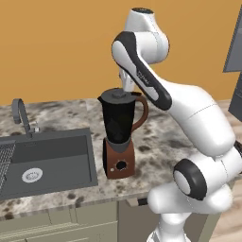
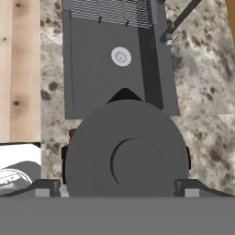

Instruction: Grab the lime and garlic from the fridge, place them in the blender, close the lid, and turn on the blender to create a marinade.

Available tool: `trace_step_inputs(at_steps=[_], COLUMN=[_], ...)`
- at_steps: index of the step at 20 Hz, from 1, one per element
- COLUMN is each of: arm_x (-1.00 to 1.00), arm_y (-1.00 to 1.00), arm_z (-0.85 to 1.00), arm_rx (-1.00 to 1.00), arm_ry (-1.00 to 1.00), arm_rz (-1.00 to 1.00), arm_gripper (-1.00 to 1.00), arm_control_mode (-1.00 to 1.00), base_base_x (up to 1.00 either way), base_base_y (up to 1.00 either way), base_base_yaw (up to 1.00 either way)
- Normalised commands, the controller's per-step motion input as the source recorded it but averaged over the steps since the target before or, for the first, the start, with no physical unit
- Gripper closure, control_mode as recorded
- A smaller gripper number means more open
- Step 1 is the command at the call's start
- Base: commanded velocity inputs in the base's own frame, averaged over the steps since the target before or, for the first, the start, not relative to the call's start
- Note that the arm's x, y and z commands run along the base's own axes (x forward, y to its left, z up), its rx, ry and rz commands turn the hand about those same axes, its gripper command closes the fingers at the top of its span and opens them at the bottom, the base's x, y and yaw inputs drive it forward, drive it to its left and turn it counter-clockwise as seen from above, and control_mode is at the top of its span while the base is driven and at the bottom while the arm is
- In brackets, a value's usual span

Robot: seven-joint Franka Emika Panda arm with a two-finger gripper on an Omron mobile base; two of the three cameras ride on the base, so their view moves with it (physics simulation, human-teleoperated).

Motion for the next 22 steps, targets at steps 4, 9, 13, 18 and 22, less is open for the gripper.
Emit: trace_step_inputs(at_steps=[4, 9, 13, 18, 22], arm_x=[-0.98, -1.0, -1.0, -0.93, -0.65], arm_y=[-0.07, -0.09, 0.0, 0.0, 0.05], arm_z=[0.02, -0.24, -0.39, -0.35, -0.39], arm_rx=[0.01, 0.06, 0.1, 0.1, 0.08], arm_ry=[-0.35, -0.28, -0.25, -0.29, -0.4], arm_rz=[-0.25, -0.48, -0.56, -0.53, -0.42], arm_gripper=[-1.0, -1.0, -1.0, -1.0, -1.0], arm_control_mode=[-1.0, -1.0, -1.0, -1.0, -1.0], base_base_x=[0.0, 0.0, 0.0, 0.0, 0.0], base_base_y=[0.0, 0.0, 0.0, 0.0, 0.0], base_base_yaw=[0.0, 0.0, 0.0, 0.0, 0.0])
